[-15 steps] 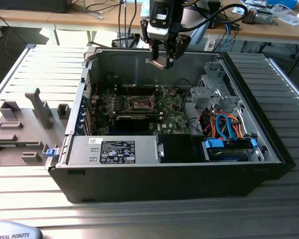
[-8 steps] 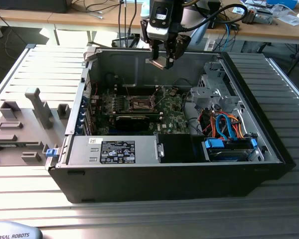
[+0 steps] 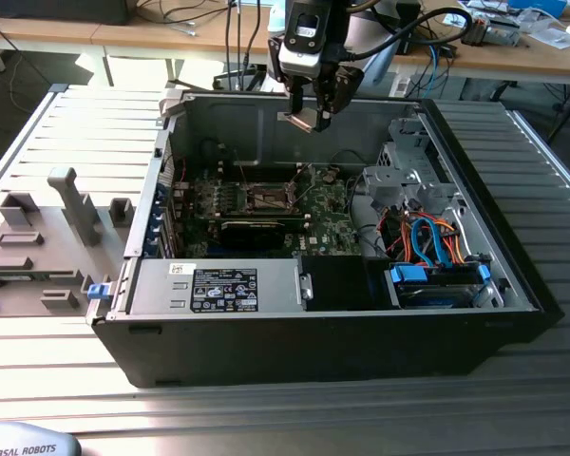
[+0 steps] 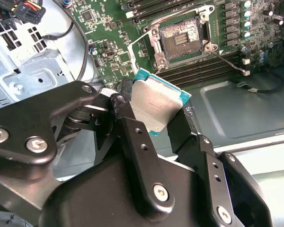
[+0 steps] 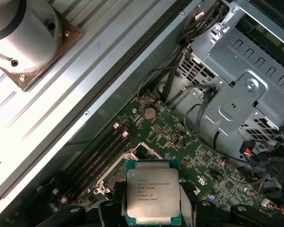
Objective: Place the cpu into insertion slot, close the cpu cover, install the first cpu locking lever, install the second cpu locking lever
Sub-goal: 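Place the cpu into insertion slot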
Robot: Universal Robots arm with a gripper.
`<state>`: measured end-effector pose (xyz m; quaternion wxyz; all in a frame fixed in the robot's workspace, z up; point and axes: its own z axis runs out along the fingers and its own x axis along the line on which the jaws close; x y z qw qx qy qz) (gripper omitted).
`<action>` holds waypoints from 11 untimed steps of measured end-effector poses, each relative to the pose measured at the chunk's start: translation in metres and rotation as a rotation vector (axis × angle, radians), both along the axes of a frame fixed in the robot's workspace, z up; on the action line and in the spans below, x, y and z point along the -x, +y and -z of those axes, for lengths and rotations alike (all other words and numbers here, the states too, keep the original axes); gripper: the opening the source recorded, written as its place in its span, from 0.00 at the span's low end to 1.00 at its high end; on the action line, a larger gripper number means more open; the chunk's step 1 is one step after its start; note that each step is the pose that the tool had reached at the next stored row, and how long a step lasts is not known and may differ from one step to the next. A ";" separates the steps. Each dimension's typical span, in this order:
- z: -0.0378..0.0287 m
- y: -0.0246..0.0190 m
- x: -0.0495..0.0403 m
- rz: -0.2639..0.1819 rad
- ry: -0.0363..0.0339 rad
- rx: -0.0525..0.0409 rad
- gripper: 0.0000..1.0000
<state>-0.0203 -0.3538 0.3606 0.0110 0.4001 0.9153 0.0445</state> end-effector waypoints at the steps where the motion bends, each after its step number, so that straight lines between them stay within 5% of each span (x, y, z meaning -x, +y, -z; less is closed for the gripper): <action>1: 0.0000 0.0000 0.0000 0.002 0.0000 0.0000 0.54; 11: 0.0001 0.0000 0.0000 0.010 0.0000 0.0000 0.54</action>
